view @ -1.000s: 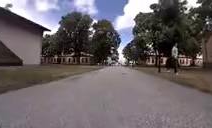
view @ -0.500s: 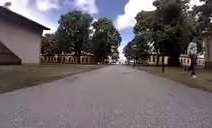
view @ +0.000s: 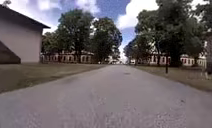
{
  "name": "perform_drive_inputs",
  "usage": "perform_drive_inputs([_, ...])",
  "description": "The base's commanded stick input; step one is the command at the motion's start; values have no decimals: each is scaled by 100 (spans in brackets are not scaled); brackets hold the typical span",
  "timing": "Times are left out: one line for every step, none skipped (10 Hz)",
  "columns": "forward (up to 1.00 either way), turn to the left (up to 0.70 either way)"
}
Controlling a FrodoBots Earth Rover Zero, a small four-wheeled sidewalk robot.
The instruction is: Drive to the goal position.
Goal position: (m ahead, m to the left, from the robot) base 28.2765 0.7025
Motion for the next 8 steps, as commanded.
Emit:
perform_drive_inputs([70, 0])
perform_drive_inputs([70, 0])
perform_drive_inputs([70, 0])
perform_drive_inputs([70, 0])
perform_drive_inputs([70, 0])
perform_drive_inputs([70, 0])
perform_drive_inputs([70, 0])
perform_drive_inputs([70, 0])
